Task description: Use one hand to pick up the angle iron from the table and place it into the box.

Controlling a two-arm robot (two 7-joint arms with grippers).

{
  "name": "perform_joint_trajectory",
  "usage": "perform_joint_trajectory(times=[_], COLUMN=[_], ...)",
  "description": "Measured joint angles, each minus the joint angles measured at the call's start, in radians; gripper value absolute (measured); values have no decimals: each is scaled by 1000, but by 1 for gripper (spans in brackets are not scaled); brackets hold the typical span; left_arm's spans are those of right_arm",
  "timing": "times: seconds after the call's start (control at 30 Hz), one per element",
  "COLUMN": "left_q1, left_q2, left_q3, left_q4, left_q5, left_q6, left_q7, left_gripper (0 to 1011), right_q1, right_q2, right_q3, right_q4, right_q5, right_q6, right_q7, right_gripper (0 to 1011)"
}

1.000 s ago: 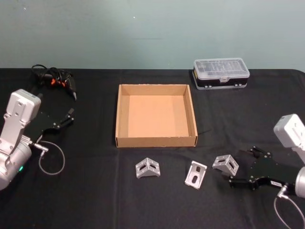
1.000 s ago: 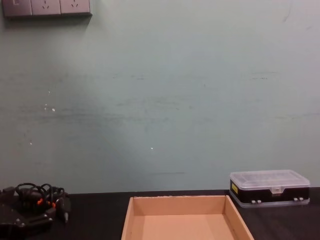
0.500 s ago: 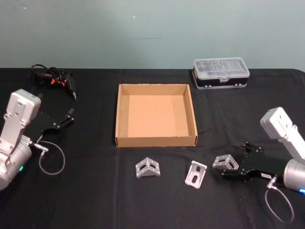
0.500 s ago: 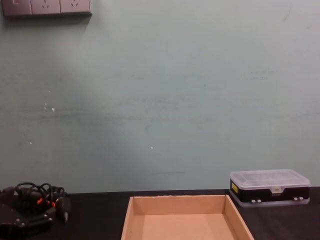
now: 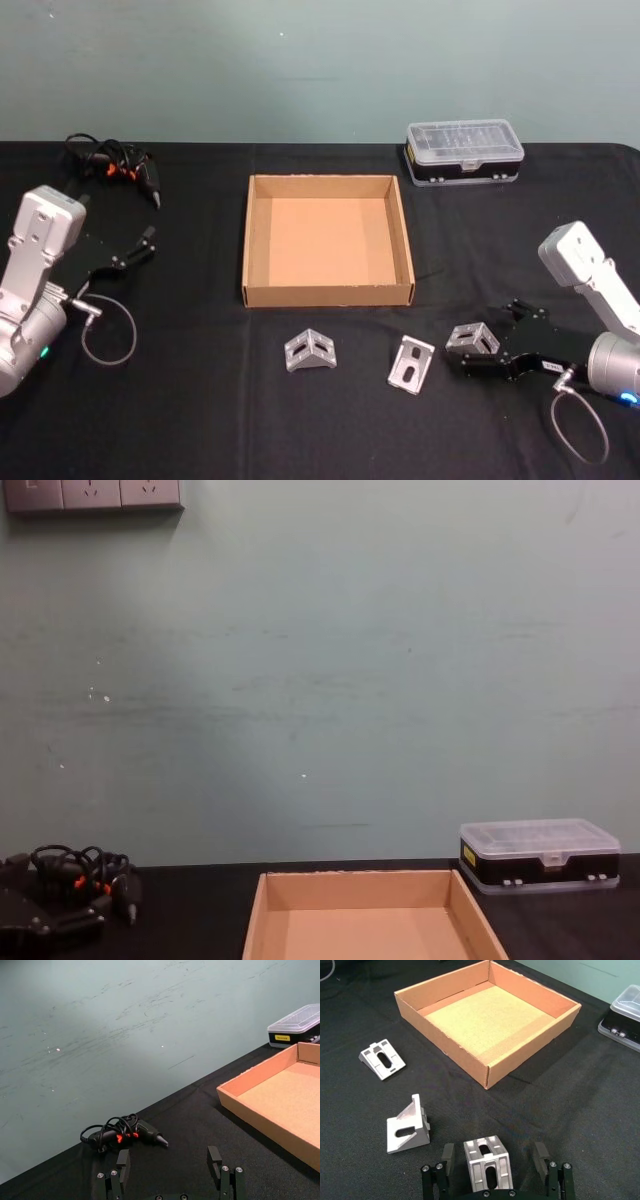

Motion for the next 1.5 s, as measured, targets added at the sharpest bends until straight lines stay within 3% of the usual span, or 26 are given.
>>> perform_joint_trajectory(times=[0.63, 1.07, 1.23, 1.5], left_q1=[0, 0, 0, 0], left_q2=[0, 0, 0, 0], left_q3=[0, 0, 0, 0], left_q4=[0, 0, 0, 0], left_q5=[0, 0, 0, 0], left_q6=[0, 0, 0, 0], left_q7=[0, 0, 0, 0], left_gripper=[1011, 1011, 1012, 1011], right_q1=[-4, -3, -3, -3], right_q2=[-5, -4, -4, -4], right_q3=[6, 4, 4, 4], right_q4=[0, -1, -1, -1], right_q5=[-2, -1, -1, -1], right_q6=[4, 2, 2, 2], right_q7=[-7, -8, -8, -8], right_gripper=[995, 682, 491, 465])
